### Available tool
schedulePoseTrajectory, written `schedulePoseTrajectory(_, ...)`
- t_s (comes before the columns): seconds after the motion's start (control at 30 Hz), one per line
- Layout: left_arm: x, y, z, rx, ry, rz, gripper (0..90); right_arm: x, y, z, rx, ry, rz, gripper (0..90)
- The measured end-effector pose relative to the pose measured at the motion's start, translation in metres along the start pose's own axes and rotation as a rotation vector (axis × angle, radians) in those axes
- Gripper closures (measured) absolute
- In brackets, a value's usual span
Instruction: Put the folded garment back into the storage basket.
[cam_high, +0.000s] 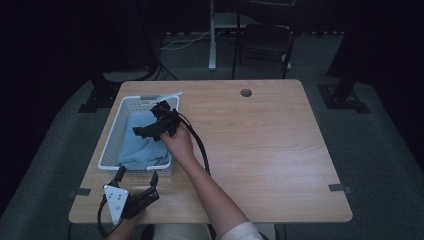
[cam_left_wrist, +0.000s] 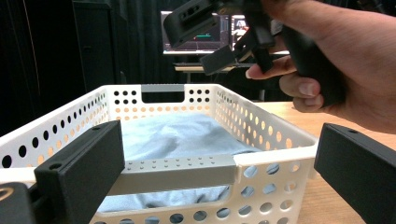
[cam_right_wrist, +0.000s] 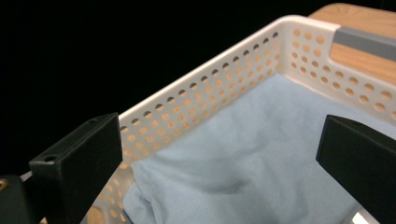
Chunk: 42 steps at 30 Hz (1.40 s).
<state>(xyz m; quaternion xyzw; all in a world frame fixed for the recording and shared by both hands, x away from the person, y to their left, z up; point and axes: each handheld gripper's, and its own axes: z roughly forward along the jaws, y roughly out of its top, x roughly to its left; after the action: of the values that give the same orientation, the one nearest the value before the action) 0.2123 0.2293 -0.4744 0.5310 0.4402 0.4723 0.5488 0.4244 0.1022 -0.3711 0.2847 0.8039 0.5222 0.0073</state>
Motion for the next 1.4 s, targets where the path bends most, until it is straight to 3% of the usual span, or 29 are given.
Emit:
schedulePoseTrajectory(0.2, 0.0, 0.0, 0.0, 0.002, 0.0, 0.001, 3.0, 0.002, -0.01, -0.009, -0.056, 0.048, -0.018, 0.3)
schedulePoseTrajectory(0.27, 0.0, 0.0, 0.0, 0.0, 0.0, 0.0, 3.0, 0.003, -0.011, -0.012, -0.066, 0.027, -0.018, 0.3)
schedulePoseTrajectory(0.4, 0.0, 0.0, 0.0, 0.0, 0.0, 0.002, 3.0, 0.003, -0.012, -0.019, -0.084, 0.041, -0.024, 0.3)
schedulePoseTrajectory(0.57, 0.0, 0.0, 0.0, -0.001, 0.0, 0.0, 3.0, 0.004, -0.015, -0.034, -0.1, -0.001, -0.043, 0.3)
schedulePoseTrajectory(0.6, 0.0, 0.0, 0.0, -0.001, 0.0, 0.001, 3.0, 0.003, -0.016, -0.036, -0.101, 0.009, -0.036, 0.3)
schedulePoseTrajectory(0.87, 0.0, 0.0, 0.0, 0.003, 0.001, 0.003, 3.0, -0.005, -0.025, -0.064, -0.12, -0.05, -0.019, 0.3)
schedulePoseTrajectory(1.03, 0.0, 0.0, 0.0, -0.001, 0.0, -0.001, 3.0, -0.006, -0.03, -0.078, -0.142, -0.027, -0.007, 0.3)
schedulePoseTrajectory(1.2, 0.0, 0.0, 0.0, 0.0, 0.001, 0.001, 3.0, -0.005, -0.037, -0.092, -0.14, -0.052, -0.027, 0.3)
schedulePoseTrajectory(1.4, 0.0, 0.0, 0.0, -0.002, 0.0, 0.0, 3.0, -0.01, -0.048, -0.107, -0.155, -0.074, -0.017, 0.3)
